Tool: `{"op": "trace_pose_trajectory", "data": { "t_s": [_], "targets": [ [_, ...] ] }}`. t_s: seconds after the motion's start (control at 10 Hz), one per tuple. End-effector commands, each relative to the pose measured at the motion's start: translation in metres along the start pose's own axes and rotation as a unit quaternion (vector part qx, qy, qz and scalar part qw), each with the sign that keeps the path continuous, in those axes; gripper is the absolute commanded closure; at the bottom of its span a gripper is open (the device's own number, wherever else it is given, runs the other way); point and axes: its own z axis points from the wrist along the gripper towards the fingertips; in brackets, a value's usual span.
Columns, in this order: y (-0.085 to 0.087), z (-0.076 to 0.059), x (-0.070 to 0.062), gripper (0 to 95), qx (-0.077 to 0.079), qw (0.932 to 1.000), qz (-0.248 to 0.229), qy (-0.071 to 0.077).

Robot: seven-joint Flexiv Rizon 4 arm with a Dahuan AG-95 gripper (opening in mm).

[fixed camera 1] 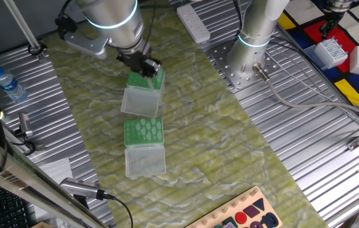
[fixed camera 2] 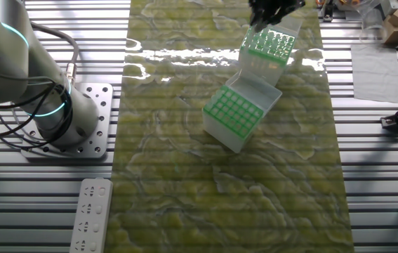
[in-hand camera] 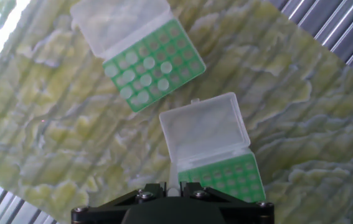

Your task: Transfer all large pipette tips from one holder to another

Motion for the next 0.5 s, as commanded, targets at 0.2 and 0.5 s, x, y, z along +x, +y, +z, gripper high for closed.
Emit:
{"op": "trace_pose_trajectory", "data": {
  "t_s": [0.2, 0.5],
  "targets": [
    [0.0008, 0.0118, 0.0111, 95.0, 0.005, 0.9999, 0.005, -0.008],
    [-0.0002, 0.0124, 0.01, 95.0, 0.008, 0.9998, 0.005, -0.019]
  ]
}}
